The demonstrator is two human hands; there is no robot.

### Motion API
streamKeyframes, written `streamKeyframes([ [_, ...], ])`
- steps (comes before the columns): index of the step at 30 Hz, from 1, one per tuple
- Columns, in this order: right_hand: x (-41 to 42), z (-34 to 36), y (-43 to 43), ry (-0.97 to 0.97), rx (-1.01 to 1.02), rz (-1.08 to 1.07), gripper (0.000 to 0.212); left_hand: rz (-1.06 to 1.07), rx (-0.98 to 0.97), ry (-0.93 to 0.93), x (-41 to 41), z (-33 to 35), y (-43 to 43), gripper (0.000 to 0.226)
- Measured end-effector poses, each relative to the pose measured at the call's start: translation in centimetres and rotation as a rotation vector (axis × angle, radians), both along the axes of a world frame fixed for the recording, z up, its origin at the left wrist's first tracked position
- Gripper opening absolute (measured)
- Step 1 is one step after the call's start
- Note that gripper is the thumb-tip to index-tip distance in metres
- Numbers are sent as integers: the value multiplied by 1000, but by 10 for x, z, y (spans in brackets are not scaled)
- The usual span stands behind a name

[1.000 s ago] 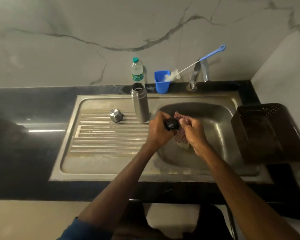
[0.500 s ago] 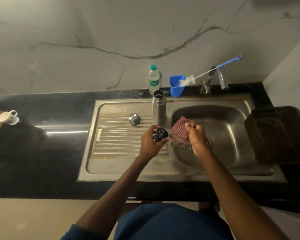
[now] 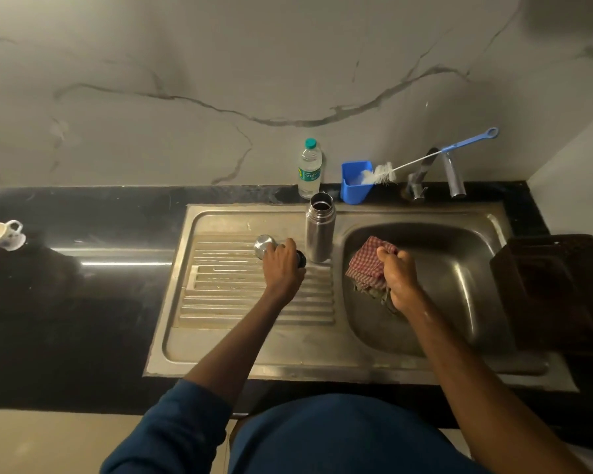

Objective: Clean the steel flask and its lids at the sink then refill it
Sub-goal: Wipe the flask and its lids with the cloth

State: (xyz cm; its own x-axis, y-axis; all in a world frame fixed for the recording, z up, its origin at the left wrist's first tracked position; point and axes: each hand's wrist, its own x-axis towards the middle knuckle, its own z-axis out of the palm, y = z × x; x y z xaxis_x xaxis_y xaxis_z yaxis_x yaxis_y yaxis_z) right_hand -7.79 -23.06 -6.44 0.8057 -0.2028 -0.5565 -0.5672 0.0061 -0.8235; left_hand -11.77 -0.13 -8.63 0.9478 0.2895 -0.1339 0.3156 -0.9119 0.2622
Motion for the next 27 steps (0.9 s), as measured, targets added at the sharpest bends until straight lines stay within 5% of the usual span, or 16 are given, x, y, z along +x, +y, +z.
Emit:
streamKeyframes([
  [7,12,-13,1,47,20,0,14,4,208,190,30,-15,3,44],
  [14,11,-22,2,69,24,-6,14,-28,211,162,47,-35,10,44],
  [22,17,-22,-5,91,15,-31,13,-59,262,345,49,-24,42,108],
  [25,18,-23,-7,91,28,-32,13,-31,237,388,44,-33,59,97],
  [27,17,-22,-8,81,38,-30,13,7,165,317,38,-39,65,69],
])
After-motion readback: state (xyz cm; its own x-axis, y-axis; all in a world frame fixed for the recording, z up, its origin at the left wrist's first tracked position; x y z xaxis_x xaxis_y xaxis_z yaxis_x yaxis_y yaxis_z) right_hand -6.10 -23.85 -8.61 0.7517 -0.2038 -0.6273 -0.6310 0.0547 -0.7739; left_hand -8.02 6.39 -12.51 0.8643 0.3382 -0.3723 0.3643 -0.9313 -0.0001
